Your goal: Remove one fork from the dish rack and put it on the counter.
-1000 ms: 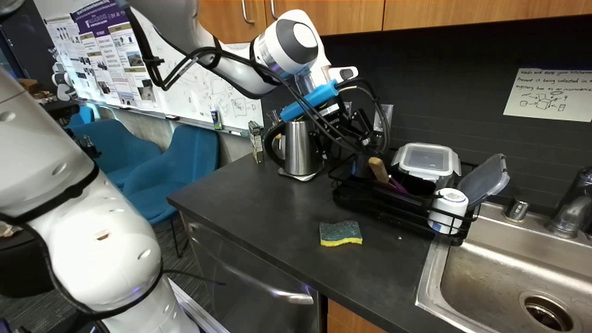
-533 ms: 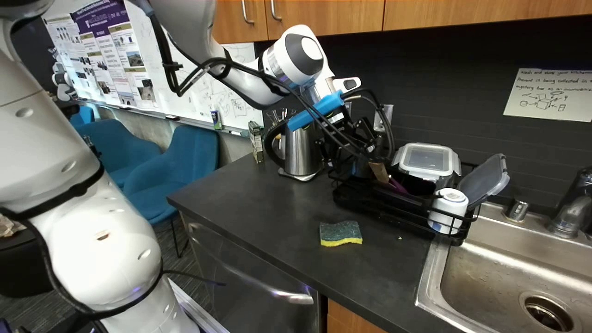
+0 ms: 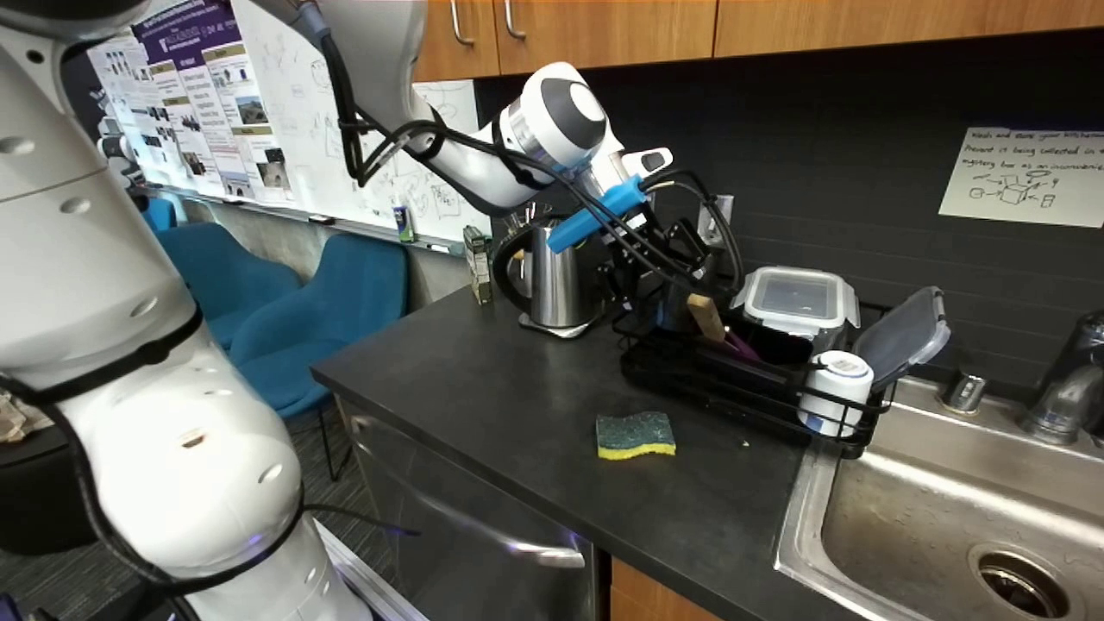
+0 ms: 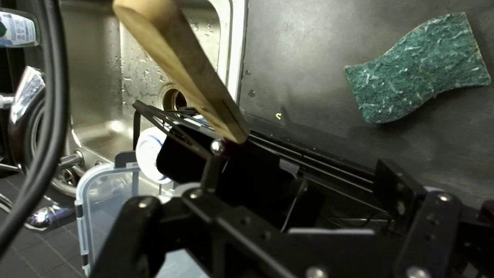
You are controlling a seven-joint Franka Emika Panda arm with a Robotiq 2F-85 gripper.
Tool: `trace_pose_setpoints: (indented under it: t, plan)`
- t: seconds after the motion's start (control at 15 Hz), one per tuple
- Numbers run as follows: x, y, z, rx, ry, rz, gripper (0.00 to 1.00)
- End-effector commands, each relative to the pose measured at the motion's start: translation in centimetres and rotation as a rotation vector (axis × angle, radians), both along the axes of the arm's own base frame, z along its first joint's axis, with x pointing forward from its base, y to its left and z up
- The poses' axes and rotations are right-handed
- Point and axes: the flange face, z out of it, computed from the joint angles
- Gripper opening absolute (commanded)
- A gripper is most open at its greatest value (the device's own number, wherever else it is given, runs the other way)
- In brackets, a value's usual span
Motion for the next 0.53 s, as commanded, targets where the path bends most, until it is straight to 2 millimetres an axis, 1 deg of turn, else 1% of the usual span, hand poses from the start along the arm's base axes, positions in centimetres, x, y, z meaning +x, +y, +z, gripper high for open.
trace_pose_setpoints:
  t: [0.0,0.2,0.47]
  plan:
    - [1.4,0.2,-0.2,-0.020,-0.030,0.006,1.00]
    - [1.9,0.6,-0.8,-0.023,-0.037,0.013,1.00]
    - [2.7,0.4,-1.4,-0.045,-0.038,0.019,1.00]
